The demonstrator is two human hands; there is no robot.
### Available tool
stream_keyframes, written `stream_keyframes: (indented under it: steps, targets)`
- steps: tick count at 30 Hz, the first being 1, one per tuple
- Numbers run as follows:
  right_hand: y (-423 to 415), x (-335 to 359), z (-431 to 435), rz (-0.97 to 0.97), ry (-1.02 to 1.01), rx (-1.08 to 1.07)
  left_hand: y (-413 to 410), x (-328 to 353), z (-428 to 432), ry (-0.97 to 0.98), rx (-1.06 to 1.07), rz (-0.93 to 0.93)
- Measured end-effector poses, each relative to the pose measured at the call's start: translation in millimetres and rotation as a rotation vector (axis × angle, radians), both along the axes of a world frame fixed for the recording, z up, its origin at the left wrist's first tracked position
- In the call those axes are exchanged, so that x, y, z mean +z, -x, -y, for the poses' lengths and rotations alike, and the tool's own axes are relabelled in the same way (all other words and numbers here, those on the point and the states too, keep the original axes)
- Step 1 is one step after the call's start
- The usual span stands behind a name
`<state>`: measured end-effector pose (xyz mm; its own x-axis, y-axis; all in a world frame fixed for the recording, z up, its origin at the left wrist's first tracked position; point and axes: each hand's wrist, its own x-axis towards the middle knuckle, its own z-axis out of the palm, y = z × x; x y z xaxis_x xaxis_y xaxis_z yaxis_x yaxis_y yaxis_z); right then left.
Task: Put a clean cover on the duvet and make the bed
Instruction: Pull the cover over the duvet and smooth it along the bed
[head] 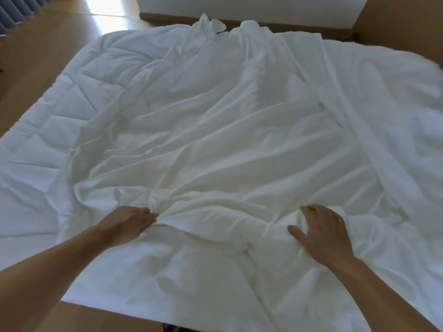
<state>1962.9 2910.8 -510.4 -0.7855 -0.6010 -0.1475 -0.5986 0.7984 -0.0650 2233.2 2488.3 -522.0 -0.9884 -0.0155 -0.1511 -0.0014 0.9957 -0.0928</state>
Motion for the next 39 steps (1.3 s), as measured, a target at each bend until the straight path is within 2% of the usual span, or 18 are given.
stream_keyframes:
  steps: [2, 4, 6, 8, 12, 15, 16, 18, 19, 21, 23, 25, 26, 28, 32, 34, 36, 39]
  targets:
    - [6, 2, -7, -0.053, -0.032, -0.072, -1, 16, -8, 0.024, 0.164, 0.065]
    - [5, 13, -2, 0.003, -0.062, -0.051, 17, 33, -23, 0.138, 0.363, 0.234]
    - [-5, 25, 7, 0.164, 0.036, -0.105, 34, 49, -34, 0.233, 0.546, 0.372]
    - [-25, 38, 23, 0.35, 0.231, -0.157, 30, 60, -24, 0.261, 0.794, 0.438]
    - [-88, 50, 59, 0.659, 0.375, -0.006, -15, 62, 37, 0.187, 1.048, 0.424]
    - [-99, 48, 68, 0.891, 0.403, -0.044, 21, 75, 13, 0.147, 0.986, 0.431]
    - [-95, 47, 68, 0.946, 0.377, -0.058, 46, 78, -10, 0.125, 0.915, 0.386]
    - [-79, 50, 64, 0.967, 0.37, -0.078, 99, 75, -62, -0.069, 0.756, 0.219]
    - [-67, 52, 59, 0.88, 0.403, -0.101, 124, 74, -92, -0.183, 0.695, 0.138]
    - [-34, 54, 40, 0.537, 0.403, -0.193, 159, 64, -141, -0.352, 0.649, 0.14]
    - [1, 52, 11, 0.277, 0.157, -0.294, 177, 54, -181, -0.418, 0.659, 0.306]
    - [24, 48, -21, 0.266, -0.121, -0.428, 182, 47, -211, -0.388, 0.617, 0.432]
    - [29, 44, -34, 0.28, -0.172, -0.474, 183, 44, -220, -0.347, 0.578, 0.445]
    - [31, 35, -51, 0.279, -0.142, -0.459, 185, 37, -228, -0.297, 0.499, 0.412]
    - [25, 31, -56, 0.25, -0.107, -0.402, 187, 45, -208, -0.467, 0.524, 0.297]
    - [24, 37, -54, 0.248, 0.015, -0.461, 182, 55, -175, -0.405, 0.547, 0.213]
    - [13, 49, -39, 0.385, 0.236, -0.458, 168, 63, -135, -0.3, 0.595, 0.164]
    - [-20, 62, 1, 0.589, 0.297, -0.155, 141, 58, -89, -0.167, 0.672, 0.261]
